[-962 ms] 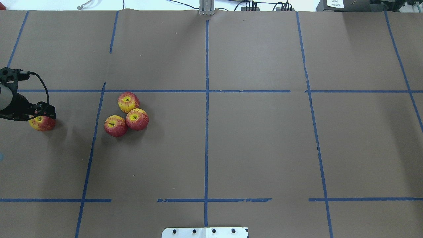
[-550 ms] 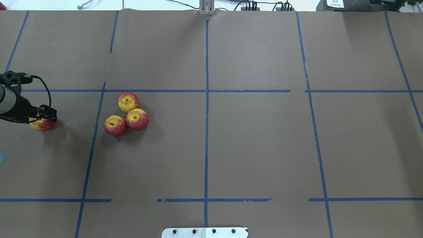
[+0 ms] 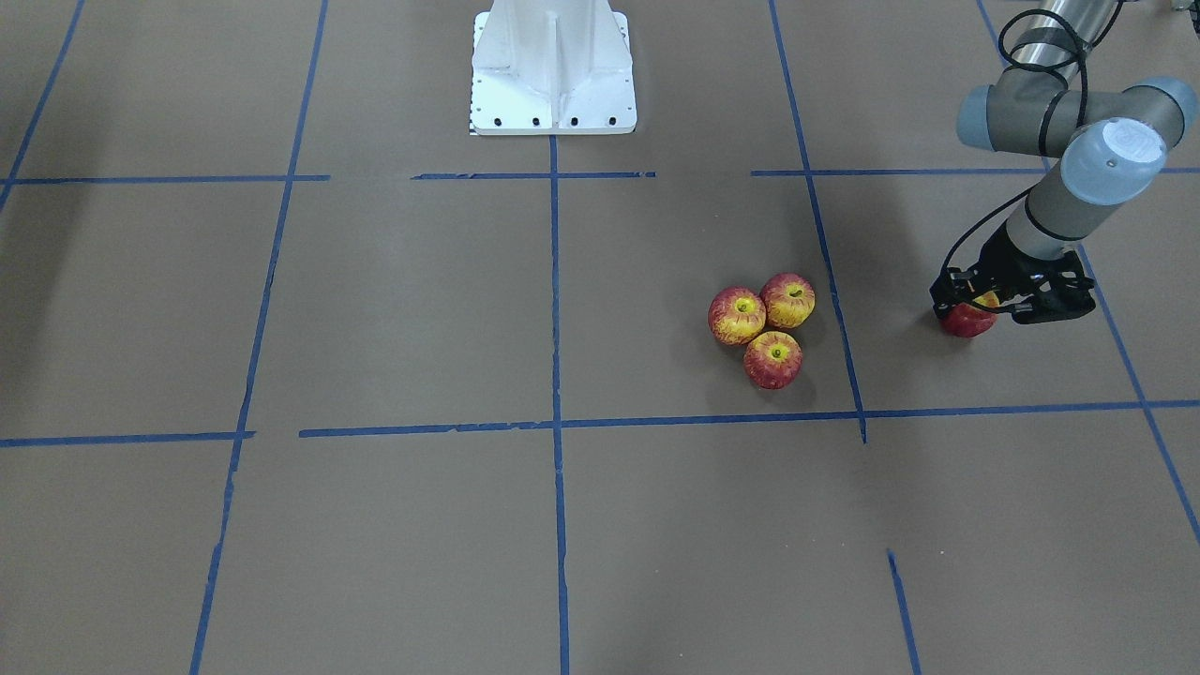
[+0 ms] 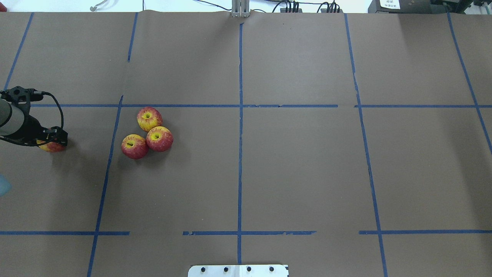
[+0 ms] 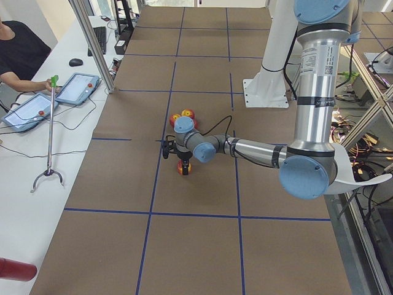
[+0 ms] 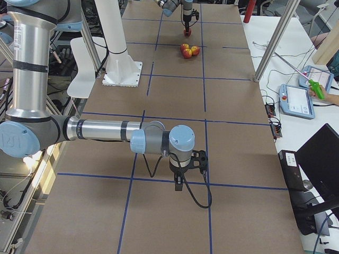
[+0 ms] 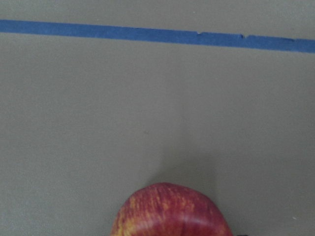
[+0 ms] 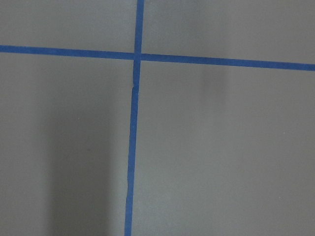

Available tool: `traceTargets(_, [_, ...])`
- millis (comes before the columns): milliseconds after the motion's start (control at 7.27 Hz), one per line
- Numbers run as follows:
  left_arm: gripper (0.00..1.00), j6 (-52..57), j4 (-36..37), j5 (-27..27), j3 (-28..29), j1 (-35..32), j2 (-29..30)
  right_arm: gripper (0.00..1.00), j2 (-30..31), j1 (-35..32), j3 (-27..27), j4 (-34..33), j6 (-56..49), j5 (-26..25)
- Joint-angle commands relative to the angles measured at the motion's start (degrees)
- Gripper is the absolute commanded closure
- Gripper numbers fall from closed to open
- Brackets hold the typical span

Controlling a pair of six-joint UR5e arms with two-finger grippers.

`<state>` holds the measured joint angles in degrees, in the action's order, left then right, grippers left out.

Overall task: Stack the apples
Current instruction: 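Lower the left gripper over the lone apple and close on it, then carry the held apple with the left gripper over the three-apple cluster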

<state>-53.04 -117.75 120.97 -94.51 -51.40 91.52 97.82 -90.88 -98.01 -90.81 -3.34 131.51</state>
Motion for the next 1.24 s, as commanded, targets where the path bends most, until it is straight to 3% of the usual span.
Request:
traceTargets(0, [1.00, -0.57, 5.13, 3.11, -7.23, -0.36, 3.02, 0.00, 0.00, 0.00, 0.01, 0.02, 0.00, -0.03])
traceTargets(275, [1.00, -9.39, 7.19, 3.39, -6.75, -0.02, 13.45, 0.00, 0.00, 0.00, -0.08, -0.06, 0.00, 0.06])
traceTargets(688, [1.00, -13.58, 7.01, 3.22, -5.61, 4.61, 17.71, 0.00, 0.00, 0.00, 0.01, 0.02, 0.00, -0.03])
traceTargets(1100, [1.00, -15.52, 7.19, 3.13, -5.07, 6.66, 17.82, 0.00, 0.00, 0.00, 0.01, -0.06, 0.00, 0.06])
